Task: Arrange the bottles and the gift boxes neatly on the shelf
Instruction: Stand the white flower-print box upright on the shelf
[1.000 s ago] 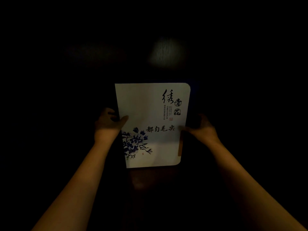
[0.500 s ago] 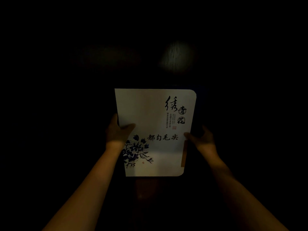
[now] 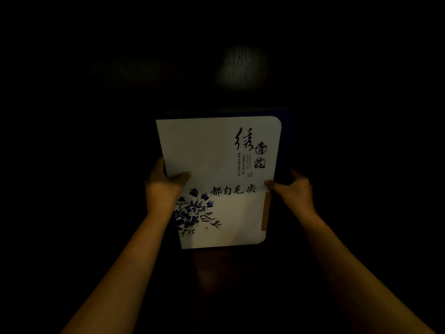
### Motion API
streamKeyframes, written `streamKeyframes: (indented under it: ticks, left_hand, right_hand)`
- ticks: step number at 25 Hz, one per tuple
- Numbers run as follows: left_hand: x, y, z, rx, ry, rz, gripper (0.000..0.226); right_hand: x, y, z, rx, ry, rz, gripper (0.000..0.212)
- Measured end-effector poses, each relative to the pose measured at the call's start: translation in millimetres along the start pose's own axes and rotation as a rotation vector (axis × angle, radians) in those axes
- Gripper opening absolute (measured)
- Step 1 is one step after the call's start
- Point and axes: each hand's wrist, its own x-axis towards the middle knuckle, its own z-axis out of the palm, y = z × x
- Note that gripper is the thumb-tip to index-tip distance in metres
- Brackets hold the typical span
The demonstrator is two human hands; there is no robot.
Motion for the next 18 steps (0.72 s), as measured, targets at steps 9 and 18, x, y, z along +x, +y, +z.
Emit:
streamKeyframes:
  ticks: [9,18]
  left_hand:
    - [-52.6,14.6,-44.6,-0.015,-0.013,-0.001,0.054]
    - [-110.0,37.3,-65.7,0.047,0.041,0.006,0.062]
  right_hand:
    - [-76.3,-10.8,-32.4,-0.073,0.067,-0.105,0.062]
    - [-116.5,-7.7,-73.8,-0.039,-0.021,-0.160,0.052]
